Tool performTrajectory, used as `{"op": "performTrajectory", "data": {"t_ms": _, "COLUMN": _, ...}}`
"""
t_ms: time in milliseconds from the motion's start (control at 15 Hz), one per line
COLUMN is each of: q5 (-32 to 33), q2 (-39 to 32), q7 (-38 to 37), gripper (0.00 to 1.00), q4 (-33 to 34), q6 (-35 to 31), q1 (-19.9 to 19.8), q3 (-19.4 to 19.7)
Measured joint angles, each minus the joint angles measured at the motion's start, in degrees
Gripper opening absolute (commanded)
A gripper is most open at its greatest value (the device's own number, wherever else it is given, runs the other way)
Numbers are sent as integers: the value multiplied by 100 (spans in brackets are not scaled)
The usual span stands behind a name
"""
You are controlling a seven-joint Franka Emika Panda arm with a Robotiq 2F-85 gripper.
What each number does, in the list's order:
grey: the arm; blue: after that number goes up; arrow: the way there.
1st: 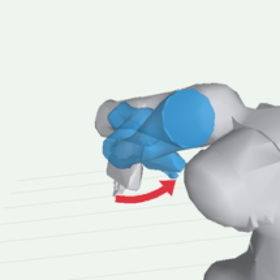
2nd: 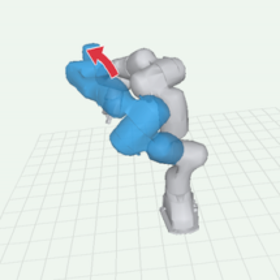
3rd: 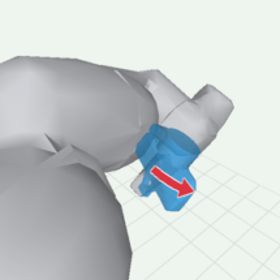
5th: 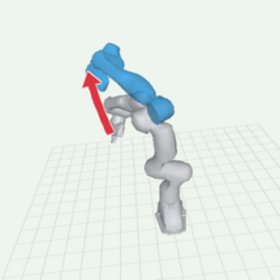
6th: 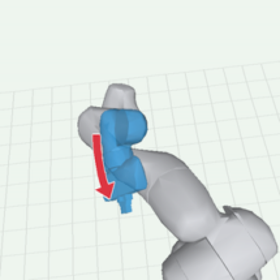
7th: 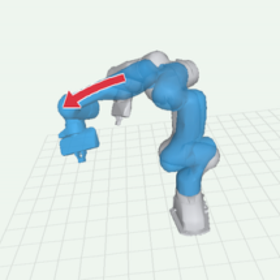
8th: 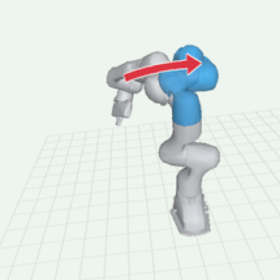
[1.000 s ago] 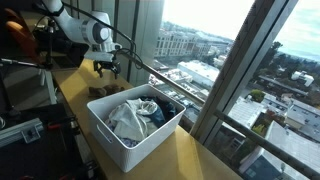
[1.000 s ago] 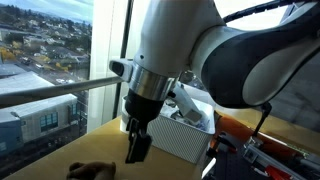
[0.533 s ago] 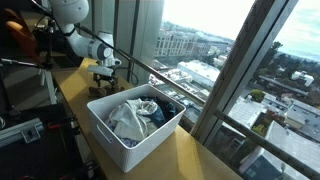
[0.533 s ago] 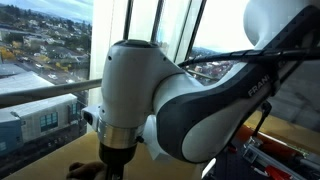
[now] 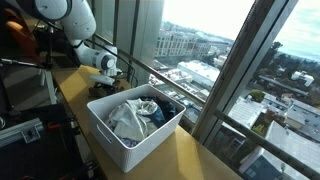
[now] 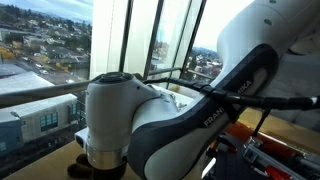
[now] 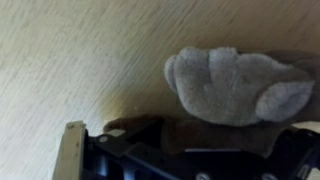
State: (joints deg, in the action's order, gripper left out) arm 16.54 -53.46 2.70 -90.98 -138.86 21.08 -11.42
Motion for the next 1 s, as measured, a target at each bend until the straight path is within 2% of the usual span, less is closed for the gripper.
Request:
{"op": "performTrajectory", "data": {"t_ms": 467, "q5": -60, "q2": 88, "q7": 27, "gripper": 1, "q4": 91, "q6": 63, "q1": -169, "q3": 23}}
{"op": "performTrajectory", "data": {"t_ms": 1000, "q5": -731, "q2": 1360, "q7": 614, "gripper": 0, "q4": -303, "q6": 41, "q1": -1444, "q3": 51}}
